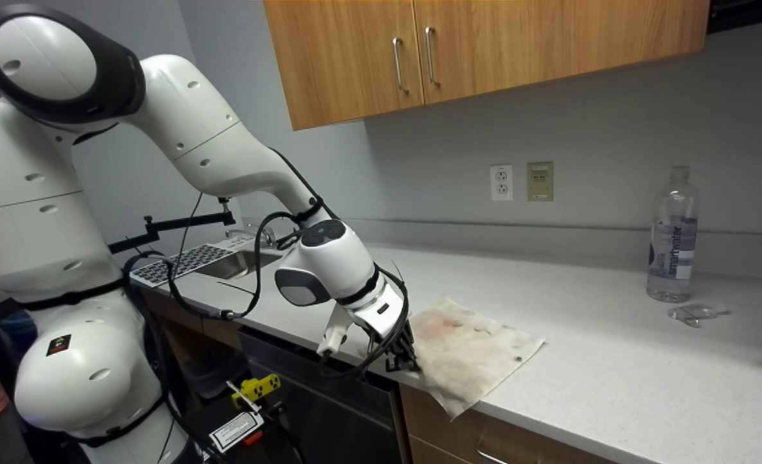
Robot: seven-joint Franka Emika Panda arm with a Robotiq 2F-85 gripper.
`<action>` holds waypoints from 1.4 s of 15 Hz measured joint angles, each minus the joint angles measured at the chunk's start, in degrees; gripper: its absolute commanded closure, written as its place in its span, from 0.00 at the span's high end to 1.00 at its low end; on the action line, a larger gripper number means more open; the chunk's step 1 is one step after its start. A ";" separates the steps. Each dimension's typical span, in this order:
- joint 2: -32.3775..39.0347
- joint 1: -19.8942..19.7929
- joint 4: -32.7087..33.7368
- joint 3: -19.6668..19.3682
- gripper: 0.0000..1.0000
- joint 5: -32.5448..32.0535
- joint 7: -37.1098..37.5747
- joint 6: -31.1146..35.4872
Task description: Pick up the cloth and put it back down
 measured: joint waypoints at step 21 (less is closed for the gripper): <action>-9.39 1.82 5.14 -10.94 0.01 -69.89 35.56 -32.56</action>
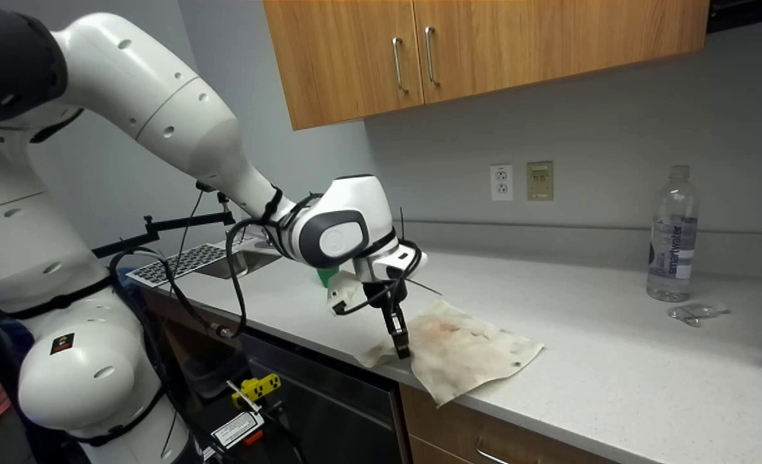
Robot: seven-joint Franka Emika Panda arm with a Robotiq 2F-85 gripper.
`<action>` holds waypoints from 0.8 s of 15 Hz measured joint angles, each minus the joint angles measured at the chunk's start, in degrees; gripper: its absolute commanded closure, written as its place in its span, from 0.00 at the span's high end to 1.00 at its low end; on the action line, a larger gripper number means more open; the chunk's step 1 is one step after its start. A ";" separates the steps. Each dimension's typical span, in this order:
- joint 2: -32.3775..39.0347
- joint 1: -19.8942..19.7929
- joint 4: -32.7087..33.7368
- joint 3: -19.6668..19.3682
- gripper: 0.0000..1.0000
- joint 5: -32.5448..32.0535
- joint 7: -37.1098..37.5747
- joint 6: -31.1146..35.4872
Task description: Pick up the cloth and put it back down
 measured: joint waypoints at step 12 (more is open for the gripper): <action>-13.39 -1.04 5.59 10.59 0.01 3.89 2.31 -18.93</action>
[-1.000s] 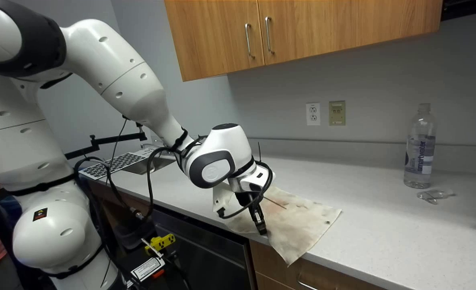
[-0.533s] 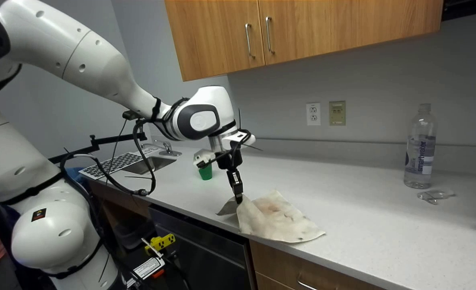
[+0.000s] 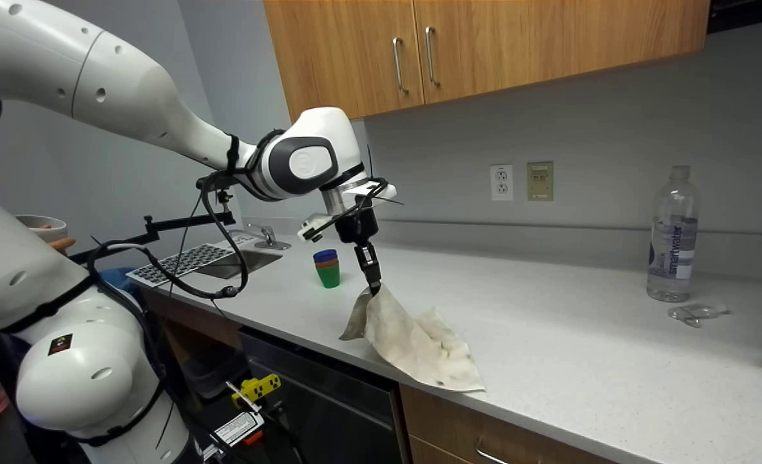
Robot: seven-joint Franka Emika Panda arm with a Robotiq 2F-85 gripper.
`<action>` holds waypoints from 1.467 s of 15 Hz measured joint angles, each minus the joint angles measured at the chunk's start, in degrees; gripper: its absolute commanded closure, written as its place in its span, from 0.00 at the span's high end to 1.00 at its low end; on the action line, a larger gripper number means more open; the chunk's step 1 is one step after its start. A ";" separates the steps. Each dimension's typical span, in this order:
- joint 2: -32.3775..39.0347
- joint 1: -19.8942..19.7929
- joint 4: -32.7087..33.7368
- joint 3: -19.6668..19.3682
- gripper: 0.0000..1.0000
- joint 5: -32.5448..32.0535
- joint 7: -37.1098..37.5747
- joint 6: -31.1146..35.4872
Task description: Pick up the cloth and put it back down
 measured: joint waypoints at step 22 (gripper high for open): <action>9.97 1.15 15.55 0.87 0.01 10.70 -3.73 -14.46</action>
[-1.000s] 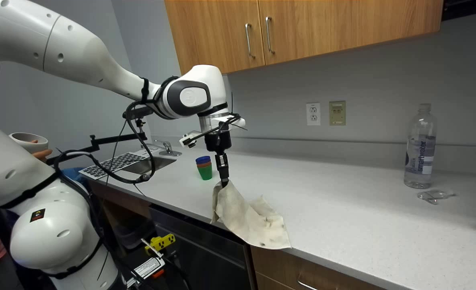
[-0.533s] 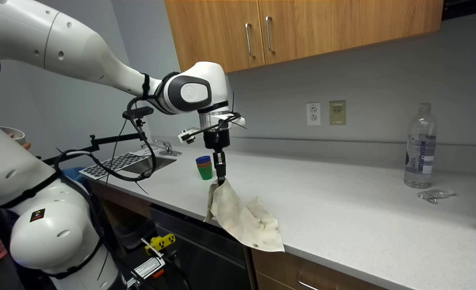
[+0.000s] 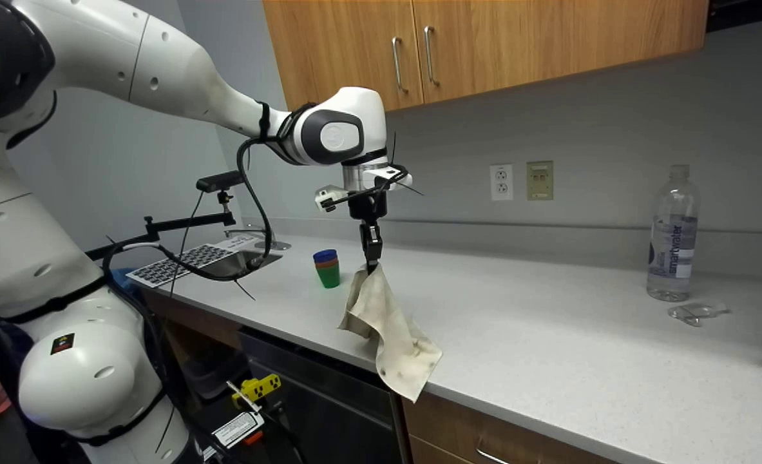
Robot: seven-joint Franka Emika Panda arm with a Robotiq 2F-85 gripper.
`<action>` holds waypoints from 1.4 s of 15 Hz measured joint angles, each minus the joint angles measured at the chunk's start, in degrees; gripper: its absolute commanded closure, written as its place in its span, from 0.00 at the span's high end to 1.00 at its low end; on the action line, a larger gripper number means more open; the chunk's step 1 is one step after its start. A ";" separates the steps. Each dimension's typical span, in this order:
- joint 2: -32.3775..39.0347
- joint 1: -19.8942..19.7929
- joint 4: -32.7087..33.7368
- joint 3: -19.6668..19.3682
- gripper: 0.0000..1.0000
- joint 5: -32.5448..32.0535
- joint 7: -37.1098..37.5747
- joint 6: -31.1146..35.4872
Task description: Pick up the cloth and put it back down
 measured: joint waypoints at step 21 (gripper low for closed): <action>0.79 2.03 2.97 0.59 0.01 6.06 -8.75 6.20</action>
